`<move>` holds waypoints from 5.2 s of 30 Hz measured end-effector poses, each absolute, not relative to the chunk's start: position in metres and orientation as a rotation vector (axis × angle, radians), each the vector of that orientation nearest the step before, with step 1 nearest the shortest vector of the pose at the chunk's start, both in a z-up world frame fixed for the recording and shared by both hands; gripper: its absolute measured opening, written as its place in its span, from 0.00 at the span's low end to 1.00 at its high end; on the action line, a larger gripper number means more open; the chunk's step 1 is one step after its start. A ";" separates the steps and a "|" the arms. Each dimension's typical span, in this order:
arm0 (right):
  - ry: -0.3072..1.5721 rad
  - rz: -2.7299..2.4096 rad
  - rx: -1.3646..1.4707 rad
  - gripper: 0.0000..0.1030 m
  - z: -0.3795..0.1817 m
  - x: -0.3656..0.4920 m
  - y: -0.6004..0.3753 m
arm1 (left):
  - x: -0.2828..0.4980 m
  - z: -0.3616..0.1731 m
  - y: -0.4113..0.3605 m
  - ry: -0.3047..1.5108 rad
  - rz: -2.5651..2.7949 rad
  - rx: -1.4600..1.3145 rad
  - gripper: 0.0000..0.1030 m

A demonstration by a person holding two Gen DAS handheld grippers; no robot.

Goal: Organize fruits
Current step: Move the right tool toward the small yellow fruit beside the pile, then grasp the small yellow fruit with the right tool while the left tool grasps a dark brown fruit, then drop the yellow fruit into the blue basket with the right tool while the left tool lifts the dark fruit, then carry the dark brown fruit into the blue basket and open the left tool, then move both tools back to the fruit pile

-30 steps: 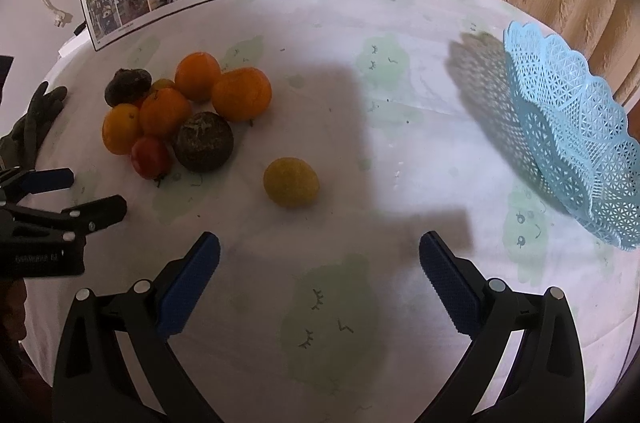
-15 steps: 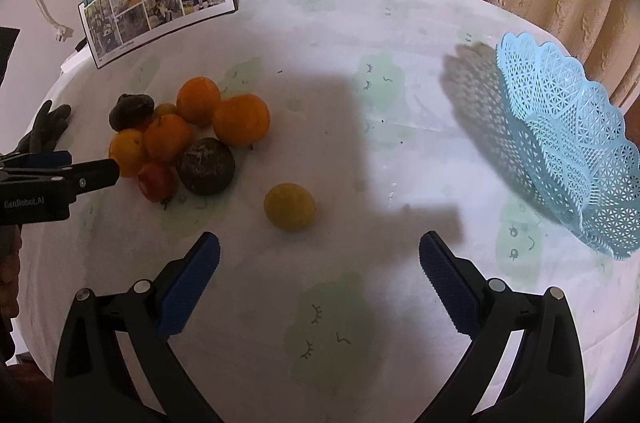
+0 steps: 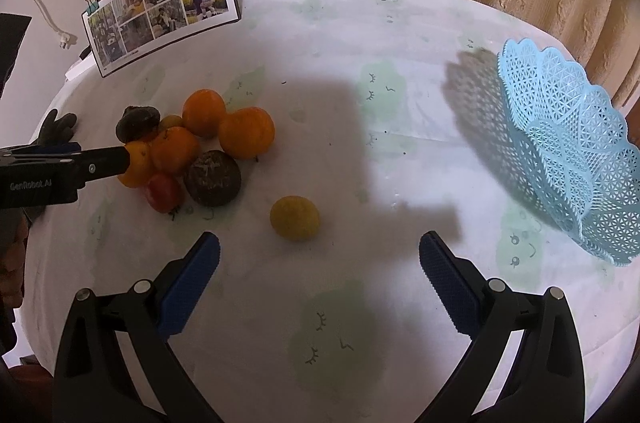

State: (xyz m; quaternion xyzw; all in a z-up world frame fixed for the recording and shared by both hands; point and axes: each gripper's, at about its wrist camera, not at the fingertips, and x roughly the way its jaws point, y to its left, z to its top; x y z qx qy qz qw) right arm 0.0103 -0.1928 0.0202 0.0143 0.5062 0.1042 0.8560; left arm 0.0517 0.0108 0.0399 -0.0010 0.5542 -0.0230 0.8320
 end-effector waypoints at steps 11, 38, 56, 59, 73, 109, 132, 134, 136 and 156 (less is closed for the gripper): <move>1.065 0.217 0.040 0.98 0.020 0.012 -0.195 | 0.061 0.042 0.008 1.165 -0.065 0.008 0.95; 1.072 0.234 0.046 0.98 0.018 0.017 -0.193 | 0.080 0.036 -0.002 1.153 -0.138 -0.002 0.78; 1.084 0.319 0.054 0.28 0.013 0.037 -0.183 | 0.068 0.058 0.008 1.097 -0.184 -0.083 0.34; 1.063 0.325 0.062 0.28 0.020 0.033 -0.189 | 0.069 0.054 0.008 1.102 -0.182 -0.081 0.34; 0.871 0.094 0.190 0.28 0.081 0.027 -0.288 | 0.069 0.044 0.023 1.132 -0.122 -0.103 0.46; 0.805 -0.055 0.241 0.46 0.083 -0.004 -0.374 | 0.061 0.056 0.003 1.105 -0.119 -0.258 0.42; 0.838 -0.130 0.299 0.46 0.069 -0.058 -0.446 | 0.075 0.091 -0.260 1.073 -0.593 -0.079 0.43; 0.840 -0.129 0.304 0.51 0.069 -0.058 -0.448 | 0.077 0.088 -0.266 1.079 -0.601 -0.080 0.47; 0.835 -0.131 0.305 0.58 0.068 -0.057 -0.449 | 0.076 0.091 -0.267 1.074 -0.605 -0.093 0.66; 0.806 0.051 0.222 0.59 0.082 -0.019 -0.364 | 0.078 0.100 -0.115 1.028 -0.293 -0.165 0.71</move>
